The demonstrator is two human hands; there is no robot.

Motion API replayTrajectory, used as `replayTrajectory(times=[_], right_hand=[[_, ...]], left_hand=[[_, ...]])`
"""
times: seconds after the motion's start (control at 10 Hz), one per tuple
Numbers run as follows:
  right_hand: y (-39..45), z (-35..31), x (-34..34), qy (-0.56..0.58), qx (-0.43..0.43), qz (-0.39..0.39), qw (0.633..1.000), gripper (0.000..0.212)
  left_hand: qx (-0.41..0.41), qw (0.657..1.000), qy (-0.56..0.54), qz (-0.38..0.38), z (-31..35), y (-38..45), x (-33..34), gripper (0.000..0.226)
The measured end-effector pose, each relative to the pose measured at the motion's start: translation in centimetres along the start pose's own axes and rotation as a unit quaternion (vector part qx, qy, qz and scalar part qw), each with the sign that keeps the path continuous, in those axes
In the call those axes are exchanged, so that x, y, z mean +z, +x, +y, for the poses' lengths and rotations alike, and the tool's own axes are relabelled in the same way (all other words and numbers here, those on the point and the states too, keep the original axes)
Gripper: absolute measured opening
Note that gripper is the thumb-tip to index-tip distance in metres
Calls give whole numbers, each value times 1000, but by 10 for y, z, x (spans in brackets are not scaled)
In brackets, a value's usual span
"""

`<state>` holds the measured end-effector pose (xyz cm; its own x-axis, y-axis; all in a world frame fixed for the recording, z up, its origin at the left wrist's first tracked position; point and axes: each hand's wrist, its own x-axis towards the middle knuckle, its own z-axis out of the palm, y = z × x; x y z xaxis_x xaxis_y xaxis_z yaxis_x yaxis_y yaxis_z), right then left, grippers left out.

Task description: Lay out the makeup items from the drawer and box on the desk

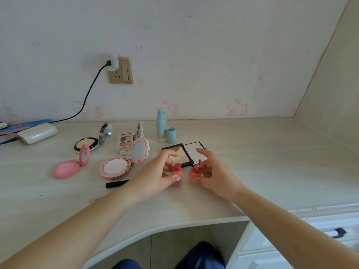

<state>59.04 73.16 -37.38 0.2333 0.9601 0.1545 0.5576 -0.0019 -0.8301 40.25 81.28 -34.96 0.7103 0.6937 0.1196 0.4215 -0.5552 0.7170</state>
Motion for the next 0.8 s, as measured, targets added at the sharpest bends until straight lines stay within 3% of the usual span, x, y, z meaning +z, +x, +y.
replayTrajectory(times=[0.2,0.6,0.8], right_hand=[[-2,-2,-2,-18,0,-24,1000,85],[0,4,0,-58,-1,-50,997,81],[0,4,-7,17,16,-18,1000,83]], left_hand=[[-1,1000,2,-8,1,4,3,51],[1,1000,15,-11,1,7,5,61],[13,998,-57,26,-2,8,3,75]])
